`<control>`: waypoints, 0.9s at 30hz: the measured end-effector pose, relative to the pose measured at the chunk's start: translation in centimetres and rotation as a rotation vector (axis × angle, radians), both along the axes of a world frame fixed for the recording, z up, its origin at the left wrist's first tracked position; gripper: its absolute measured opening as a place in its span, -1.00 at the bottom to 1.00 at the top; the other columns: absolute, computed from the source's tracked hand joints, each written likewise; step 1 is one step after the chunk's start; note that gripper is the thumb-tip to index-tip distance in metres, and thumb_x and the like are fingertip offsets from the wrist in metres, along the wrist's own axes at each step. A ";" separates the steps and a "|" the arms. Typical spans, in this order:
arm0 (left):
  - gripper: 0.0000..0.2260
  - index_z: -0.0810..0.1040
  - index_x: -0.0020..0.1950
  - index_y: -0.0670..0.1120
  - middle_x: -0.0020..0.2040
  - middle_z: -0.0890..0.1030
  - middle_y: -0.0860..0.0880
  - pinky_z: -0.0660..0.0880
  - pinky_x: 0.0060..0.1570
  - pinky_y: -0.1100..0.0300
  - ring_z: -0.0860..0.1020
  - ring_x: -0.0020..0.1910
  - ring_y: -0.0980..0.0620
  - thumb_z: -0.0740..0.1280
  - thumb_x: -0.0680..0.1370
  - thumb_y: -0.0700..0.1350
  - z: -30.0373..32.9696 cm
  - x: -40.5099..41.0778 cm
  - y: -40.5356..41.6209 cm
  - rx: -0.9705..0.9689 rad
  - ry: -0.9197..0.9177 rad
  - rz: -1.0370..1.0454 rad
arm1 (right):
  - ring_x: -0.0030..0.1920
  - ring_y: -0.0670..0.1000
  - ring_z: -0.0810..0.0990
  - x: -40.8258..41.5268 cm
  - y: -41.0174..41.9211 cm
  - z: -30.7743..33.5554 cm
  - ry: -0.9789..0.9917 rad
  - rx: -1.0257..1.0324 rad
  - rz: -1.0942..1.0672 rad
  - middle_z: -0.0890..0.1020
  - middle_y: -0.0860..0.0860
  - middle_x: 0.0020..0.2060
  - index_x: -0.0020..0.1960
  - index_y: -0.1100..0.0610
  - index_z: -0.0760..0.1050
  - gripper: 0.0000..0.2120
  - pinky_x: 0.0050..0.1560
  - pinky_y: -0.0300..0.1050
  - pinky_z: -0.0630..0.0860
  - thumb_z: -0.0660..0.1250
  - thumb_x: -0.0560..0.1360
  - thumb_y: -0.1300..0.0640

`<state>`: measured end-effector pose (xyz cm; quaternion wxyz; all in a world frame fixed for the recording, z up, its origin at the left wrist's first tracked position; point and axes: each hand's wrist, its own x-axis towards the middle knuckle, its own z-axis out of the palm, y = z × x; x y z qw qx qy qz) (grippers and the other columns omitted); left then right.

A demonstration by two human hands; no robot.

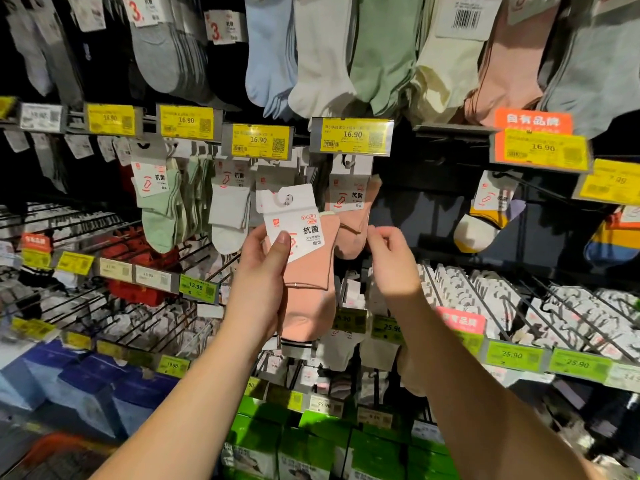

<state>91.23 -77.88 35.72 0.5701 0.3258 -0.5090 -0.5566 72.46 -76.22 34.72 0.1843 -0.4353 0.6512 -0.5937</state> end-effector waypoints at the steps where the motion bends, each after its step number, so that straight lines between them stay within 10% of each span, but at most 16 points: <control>1: -0.75 0.46 0.29 0.04 0.15 0.70 -0.04 0.50 0.29 -0.18 0.65 0.15 -0.07 0.33 0.62 0.00 0.0 -0.1 0.0 -0.005 -0.013 -0.002 | -0.08 -0.14 0.51 0.8 0.8 -0.2 -0.069 -0.002 0.080 0.55 -0.06 -0.05 0.12 0.08 0.48 -0.77 -0.05 -0.27 0.42 0.16 0.68 -0.05; 6: -0.79 0.45 0.20 0.09 0.11 0.70 -0.01 0.52 0.27 -0.14 0.66 0.11 -0.01 0.35 0.60 0.05 -0.2 -1.3 0.0 -0.043 -0.074 -0.046 | -0.07 -0.09 0.62 3.3 2.9 -0.1 -0.371 0.008 0.394 0.66 -0.07 -0.04 0.23 0.03 0.49 -0.52 -0.10 -0.21 0.54 0.21 0.51 -0.29; 9: -0.80 0.46 0.21 0.10 0.09 0.70 0.02 0.55 0.22 -0.12 0.68 0.07 0.03 0.33 0.60 0.06 -0.2 -2.0 0.3 -0.085 -0.139 -0.075 | 0.03 -0.14 0.68 3.7 3.4 0.3 -0.463 -0.022 0.473 0.70 -0.10 0.07 0.34 0.01 0.46 -0.66 -0.07 -0.32 0.58 0.18 0.63 -0.09; 16: -0.71 0.48 0.36 0.07 0.07 0.69 0.13 0.54 0.13 0.11 0.65 0.00 0.20 0.28 0.64 0.05 0.8 -2.6 0.5 -0.096 -0.192 -0.120 | 0.05 -0.06 0.66 3.6 2.6 2.5 -0.335 -0.132 0.277 0.63 0.01 0.15 0.34 0.04 0.31 -0.72 -0.01 -0.21 0.62 0.22 0.66 0.03; 27: -0.78 0.52 0.26 -0.07 0.02 0.70 0.01 0.55 0.20 -0.12 0.67 0.03 -0.01 0.31 0.64 -0.06 2.6 -3.8 -0.6 -0.045 -0.245 -0.040 | 0.15 -0.08 0.64 2.9 1.0 3.9 -0.152 -0.144 0.209 0.62 -0.07 0.20 0.48 0.07 0.24 -0.58 0.15 -0.09 0.58 0.18 0.68 -0.03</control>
